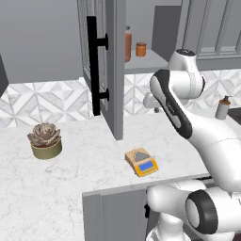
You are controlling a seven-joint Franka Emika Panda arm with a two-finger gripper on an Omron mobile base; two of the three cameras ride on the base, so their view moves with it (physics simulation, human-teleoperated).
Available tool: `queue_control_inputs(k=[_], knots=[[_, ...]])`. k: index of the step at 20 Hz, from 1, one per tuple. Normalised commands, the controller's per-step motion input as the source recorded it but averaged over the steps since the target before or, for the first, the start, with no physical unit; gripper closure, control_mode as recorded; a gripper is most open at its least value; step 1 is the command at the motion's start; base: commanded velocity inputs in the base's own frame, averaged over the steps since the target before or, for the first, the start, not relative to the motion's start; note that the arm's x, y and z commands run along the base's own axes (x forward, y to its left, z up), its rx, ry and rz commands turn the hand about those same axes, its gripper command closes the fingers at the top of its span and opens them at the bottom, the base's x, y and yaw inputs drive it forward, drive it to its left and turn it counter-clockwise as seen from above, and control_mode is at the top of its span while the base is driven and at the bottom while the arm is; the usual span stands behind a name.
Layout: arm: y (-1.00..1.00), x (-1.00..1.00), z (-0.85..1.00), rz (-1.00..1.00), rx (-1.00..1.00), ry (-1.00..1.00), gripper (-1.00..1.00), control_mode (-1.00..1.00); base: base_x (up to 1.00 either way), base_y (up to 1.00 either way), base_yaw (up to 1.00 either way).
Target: Pick the honey bottle and place it on the digital scale for weighing, and close the cabinet.
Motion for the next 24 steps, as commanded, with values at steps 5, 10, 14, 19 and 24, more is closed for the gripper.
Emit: queue_control_inputs(k=[5, 10, 14, 19, 24], knots=[[0.0, -0.26, 0.0, 0.02, 0.0, 0.0, -1.0, -1.0, 0.0, 0.0, 0.0], [0.0, -0.61, 0.19, 0.04, 0.02, -0.23, -1.0, -1.0, 0.0, 0.0, 0.0], [0.0, -0.52, 0.81, 0.07, 0.07, -0.35, -1.0, -1.0, 0.0, 0.0, 0.0], [0.05, -0.32, 0.88, 0.03, 0.03, -0.31, -1.0, -1.0, 0.0, 0.0, 0.0], [0.02, -0.13, 0.86, 0.02, 0.0, -0.29, -1.0, -1.0, 0.0, 0.0, 0.0]])
